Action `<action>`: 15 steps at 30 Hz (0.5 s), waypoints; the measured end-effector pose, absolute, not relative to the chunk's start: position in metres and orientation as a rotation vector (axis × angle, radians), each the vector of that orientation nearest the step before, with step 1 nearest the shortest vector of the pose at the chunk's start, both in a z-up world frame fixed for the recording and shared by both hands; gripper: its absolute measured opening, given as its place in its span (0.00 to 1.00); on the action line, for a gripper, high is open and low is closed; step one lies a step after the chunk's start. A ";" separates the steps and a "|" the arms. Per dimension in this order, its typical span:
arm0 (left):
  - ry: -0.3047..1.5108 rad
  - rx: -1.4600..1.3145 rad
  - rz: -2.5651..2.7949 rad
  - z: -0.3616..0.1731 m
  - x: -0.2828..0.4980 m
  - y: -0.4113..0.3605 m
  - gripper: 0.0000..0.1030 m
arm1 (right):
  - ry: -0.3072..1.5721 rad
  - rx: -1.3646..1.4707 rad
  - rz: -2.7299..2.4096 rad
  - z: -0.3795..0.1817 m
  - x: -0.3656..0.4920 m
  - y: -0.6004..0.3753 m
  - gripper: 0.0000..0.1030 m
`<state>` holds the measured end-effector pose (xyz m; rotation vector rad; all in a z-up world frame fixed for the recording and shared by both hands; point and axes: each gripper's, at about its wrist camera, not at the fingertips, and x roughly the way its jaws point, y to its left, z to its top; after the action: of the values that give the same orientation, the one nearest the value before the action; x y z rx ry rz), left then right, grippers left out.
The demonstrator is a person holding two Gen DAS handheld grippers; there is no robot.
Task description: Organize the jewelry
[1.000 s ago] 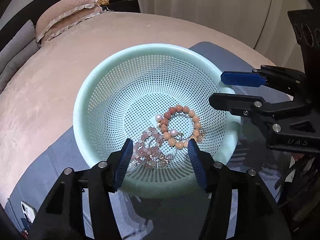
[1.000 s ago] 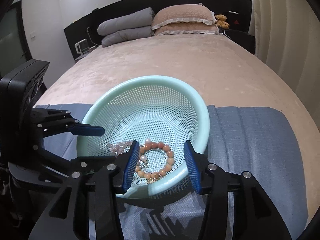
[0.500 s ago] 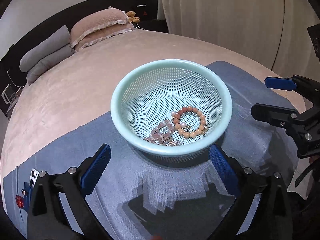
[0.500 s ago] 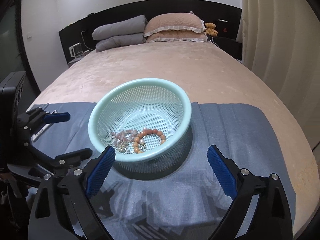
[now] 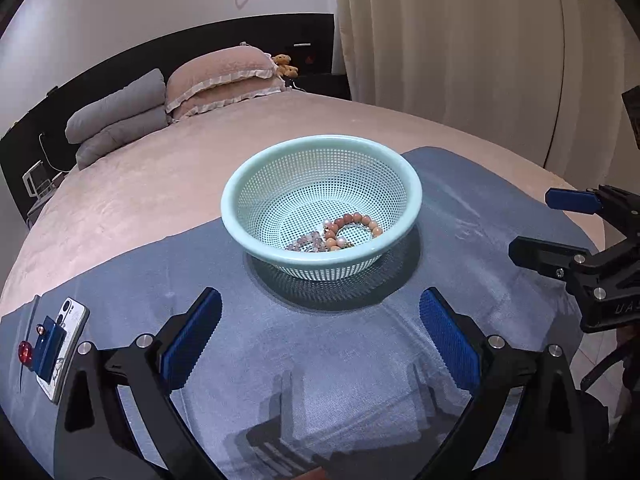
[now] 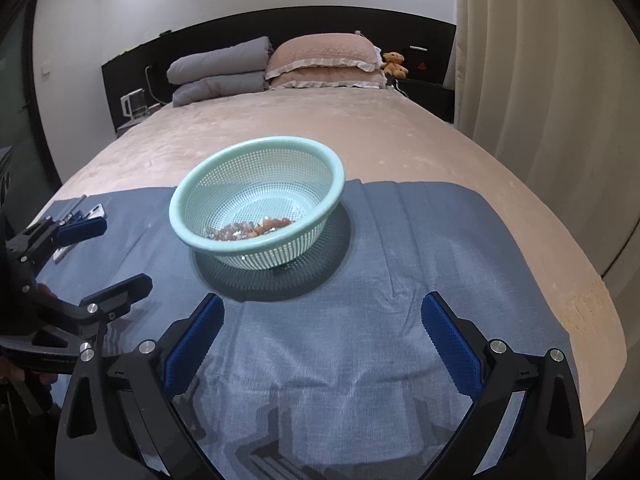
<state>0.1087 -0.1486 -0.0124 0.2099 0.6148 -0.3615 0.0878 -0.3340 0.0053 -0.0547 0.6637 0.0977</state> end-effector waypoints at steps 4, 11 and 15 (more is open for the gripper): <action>0.634 0.196 -0.360 -0.019 0.101 -0.151 0.94 | 0.661 -0.071 0.085 0.001 0.077 -0.336 0.92; 0.671 0.174 -0.341 -0.032 0.094 -0.151 0.94 | 0.587 -0.061 0.068 -0.002 0.057 -0.334 0.92; 0.673 0.174 -0.335 -0.036 0.090 -0.148 0.94 | 0.577 -0.054 0.080 -0.005 0.052 -0.332 0.92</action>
<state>0.0899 -0.1481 -0.0362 0.1740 0.6728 -0.3353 0.0515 -0.3317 -0.0054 -0.0537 0.5771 0.0805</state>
